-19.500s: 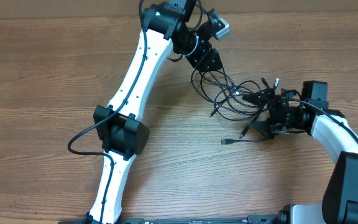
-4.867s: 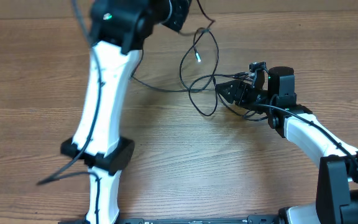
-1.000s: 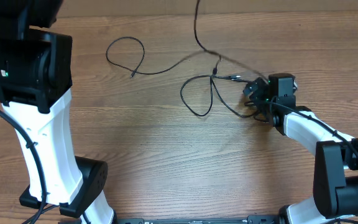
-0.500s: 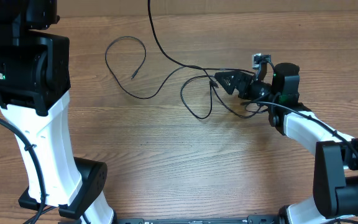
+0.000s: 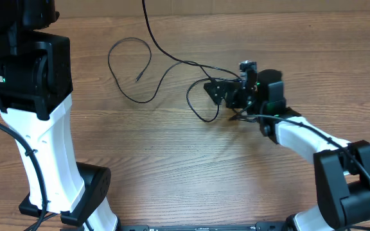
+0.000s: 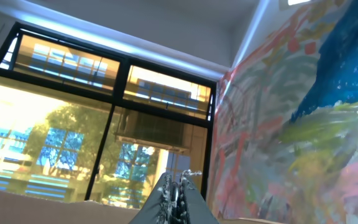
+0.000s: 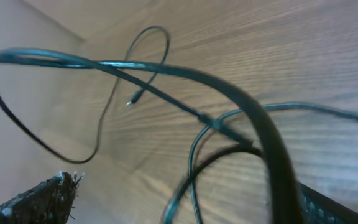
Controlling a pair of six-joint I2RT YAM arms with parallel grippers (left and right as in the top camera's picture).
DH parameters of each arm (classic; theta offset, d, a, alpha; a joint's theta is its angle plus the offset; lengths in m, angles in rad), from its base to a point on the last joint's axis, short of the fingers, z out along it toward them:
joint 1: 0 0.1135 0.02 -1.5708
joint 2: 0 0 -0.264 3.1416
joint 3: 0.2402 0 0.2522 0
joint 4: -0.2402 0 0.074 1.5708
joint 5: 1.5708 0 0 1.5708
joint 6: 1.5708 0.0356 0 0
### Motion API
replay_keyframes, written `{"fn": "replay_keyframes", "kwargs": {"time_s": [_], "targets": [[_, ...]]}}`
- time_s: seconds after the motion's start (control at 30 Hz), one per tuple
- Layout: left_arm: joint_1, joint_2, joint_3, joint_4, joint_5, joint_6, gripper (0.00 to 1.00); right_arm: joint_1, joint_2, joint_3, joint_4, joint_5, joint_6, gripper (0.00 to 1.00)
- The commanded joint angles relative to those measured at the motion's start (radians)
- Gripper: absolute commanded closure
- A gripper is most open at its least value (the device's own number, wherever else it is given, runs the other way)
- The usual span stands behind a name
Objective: Untangle cables
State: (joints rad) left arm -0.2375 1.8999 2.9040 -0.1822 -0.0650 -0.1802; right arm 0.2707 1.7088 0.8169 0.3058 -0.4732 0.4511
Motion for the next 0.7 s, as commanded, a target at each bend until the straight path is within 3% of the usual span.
{"fn": "replay_keyframes", "kwargs": {"time_s": [0.0, 0.2, 0.67], "targets": [[0.002, -0.042, 0.011, 0.010, -0.015, 0.016, 0.96, 0.071, 0.003, 0.002, 0.047, 0.243, -0.068, 0.00], [0.002, -0.059, 0.011, 0.010, -0.012, 0.016, 0.96, 0.146, 0.012, 0.002, 0.105, 0.447, -0.116, 0.00], [0.002, -0.070, 0.011, 0.003, -0.012, 0.016, 0.96, 0.188, 0.134, 0.002, 0.221, 0.347, -0.116, 0.01]]}}
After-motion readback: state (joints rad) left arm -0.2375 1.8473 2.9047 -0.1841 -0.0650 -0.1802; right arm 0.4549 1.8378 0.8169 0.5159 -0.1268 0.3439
